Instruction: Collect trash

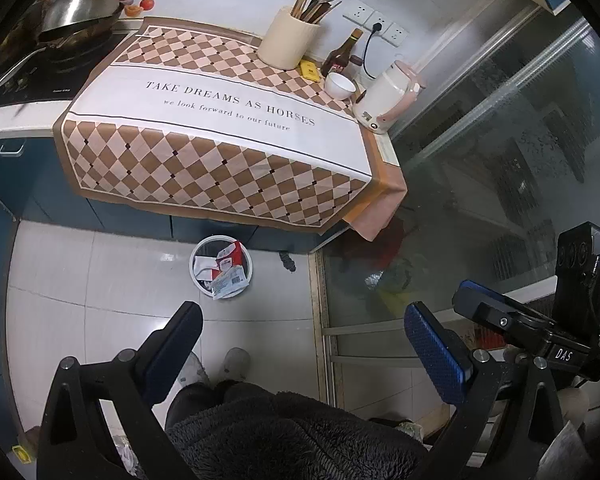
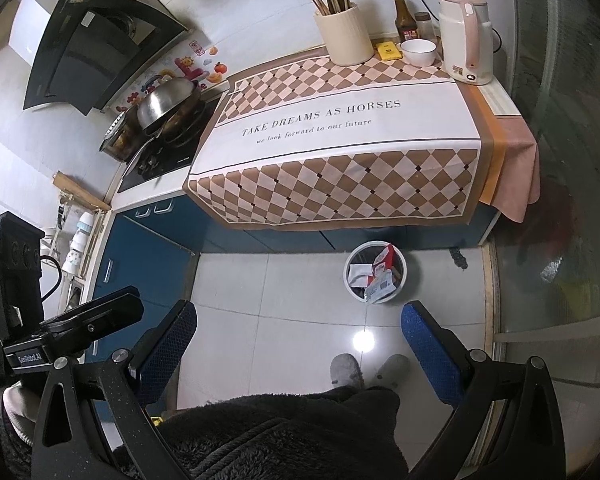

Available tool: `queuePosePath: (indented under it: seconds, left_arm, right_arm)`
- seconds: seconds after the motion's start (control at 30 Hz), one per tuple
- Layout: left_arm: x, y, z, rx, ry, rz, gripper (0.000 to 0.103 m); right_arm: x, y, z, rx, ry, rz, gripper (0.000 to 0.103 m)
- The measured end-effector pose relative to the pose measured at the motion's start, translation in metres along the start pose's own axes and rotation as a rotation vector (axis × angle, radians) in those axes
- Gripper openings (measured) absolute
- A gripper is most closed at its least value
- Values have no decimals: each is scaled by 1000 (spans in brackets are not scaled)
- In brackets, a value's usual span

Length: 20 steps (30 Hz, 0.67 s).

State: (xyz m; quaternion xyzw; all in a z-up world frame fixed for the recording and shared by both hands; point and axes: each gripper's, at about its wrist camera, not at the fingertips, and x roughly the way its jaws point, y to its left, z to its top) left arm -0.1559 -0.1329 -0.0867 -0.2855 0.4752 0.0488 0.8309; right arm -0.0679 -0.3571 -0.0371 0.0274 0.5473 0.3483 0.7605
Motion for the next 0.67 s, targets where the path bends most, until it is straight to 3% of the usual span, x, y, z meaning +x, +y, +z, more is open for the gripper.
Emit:
queuePosePath:
  seconds: [0.67]
  left_arm:
    - [-1,-1,2,17,-2,-8,103]
  right_arm:
    - [-3,-5,-3,15,-7,0,103]
